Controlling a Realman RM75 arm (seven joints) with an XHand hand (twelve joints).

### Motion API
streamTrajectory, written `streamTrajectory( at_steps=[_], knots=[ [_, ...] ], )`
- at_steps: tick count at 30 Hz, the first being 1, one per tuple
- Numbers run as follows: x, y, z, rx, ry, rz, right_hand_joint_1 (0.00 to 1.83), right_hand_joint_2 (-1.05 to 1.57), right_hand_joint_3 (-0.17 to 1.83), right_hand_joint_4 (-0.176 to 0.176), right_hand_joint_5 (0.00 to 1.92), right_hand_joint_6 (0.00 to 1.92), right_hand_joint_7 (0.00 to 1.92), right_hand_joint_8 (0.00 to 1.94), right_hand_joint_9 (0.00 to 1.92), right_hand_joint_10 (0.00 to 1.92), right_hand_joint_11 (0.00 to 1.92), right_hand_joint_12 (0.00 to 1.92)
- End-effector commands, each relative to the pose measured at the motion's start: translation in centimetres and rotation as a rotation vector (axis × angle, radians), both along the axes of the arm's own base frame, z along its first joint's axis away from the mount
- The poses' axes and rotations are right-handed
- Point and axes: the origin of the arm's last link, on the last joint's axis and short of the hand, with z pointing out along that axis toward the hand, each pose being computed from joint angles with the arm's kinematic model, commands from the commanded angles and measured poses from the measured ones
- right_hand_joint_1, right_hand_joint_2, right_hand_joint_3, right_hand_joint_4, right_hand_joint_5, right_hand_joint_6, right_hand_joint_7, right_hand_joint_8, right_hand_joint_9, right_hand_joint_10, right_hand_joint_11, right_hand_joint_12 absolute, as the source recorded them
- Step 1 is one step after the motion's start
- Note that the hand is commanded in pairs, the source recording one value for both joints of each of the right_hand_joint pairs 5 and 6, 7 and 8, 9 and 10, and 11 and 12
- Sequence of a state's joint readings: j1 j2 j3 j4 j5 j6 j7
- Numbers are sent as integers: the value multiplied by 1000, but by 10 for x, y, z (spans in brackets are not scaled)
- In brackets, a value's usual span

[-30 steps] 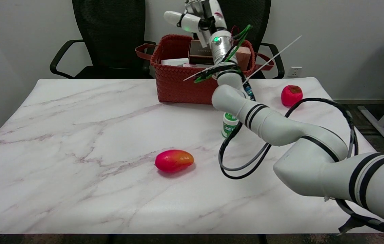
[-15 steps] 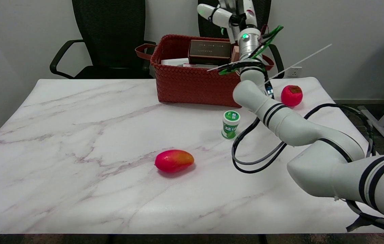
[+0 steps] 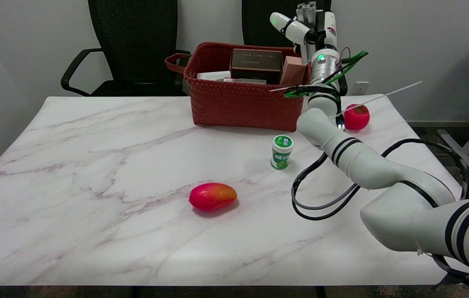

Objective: Place the metal rectangular block into the brown storage basket.

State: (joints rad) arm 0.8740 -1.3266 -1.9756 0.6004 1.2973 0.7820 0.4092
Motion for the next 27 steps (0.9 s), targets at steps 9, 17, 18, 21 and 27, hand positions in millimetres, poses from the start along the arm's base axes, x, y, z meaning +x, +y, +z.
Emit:
streamTrajectory(
  at_steps=[9,17,18,21,27],
  knots=[
    [-20,5,14,-37,-195,51,812,890,0,0,1480,1480,1710,1710,1646,1646,1736,1736],
    [-22,-8,1,38,-259,36,786,893,4,0,1485,1485,1689,1689,1618,1618,1691,1691],
    [-22,-9,-1,44,-264,33,783,891,8,0,1486,1486,1685,1685,1616,1616,1690,1690],
    [-23,-12,-4,48,-268,22,777,888,13,0,1485,1485,1679,1679,1610,1610,1682,1682],
    [-27,-19,-11,75,-272,-21,769,870,22,0,1474,1474,1667,1667,1603,1603,1661,1661]
  ],
)
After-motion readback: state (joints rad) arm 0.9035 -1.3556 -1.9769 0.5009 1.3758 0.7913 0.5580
